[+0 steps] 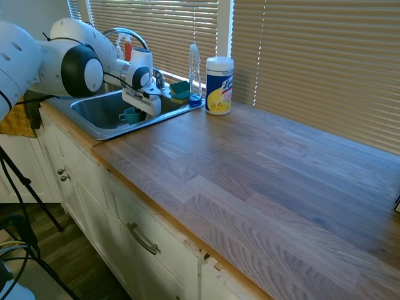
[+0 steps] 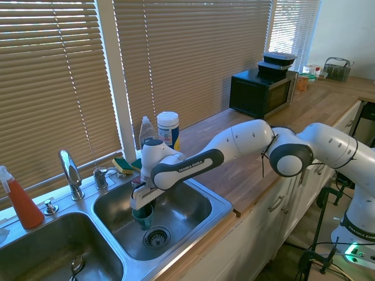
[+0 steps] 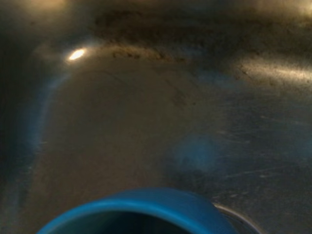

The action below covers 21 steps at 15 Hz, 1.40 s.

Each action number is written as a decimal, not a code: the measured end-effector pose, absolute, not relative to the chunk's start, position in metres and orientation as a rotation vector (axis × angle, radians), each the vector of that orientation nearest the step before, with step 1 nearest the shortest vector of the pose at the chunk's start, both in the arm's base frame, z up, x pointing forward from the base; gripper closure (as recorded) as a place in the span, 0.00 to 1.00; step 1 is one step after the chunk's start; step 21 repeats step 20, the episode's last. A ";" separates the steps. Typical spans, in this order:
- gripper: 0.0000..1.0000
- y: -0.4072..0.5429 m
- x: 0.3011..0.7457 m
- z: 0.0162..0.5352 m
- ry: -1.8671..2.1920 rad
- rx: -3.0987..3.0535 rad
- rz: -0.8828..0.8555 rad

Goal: Put the mug in the sink

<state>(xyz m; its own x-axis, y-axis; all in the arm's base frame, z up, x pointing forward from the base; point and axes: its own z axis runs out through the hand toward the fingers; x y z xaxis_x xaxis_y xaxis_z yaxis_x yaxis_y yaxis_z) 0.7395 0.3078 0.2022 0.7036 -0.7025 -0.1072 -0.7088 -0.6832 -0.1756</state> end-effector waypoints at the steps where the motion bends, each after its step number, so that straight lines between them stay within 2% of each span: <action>1: 1.00 0.307 0.742 0.196 1.139 -2.711 0.058; 2: 0.00 0.306 0.745 0.193 1.141 -2.713 0.066; 10: 0.00 0.299 0.755 0.189 1.128 -2.735 0.114; 21: 0.00 0.287 0.769 0.259 1.116 -2.729 -0.008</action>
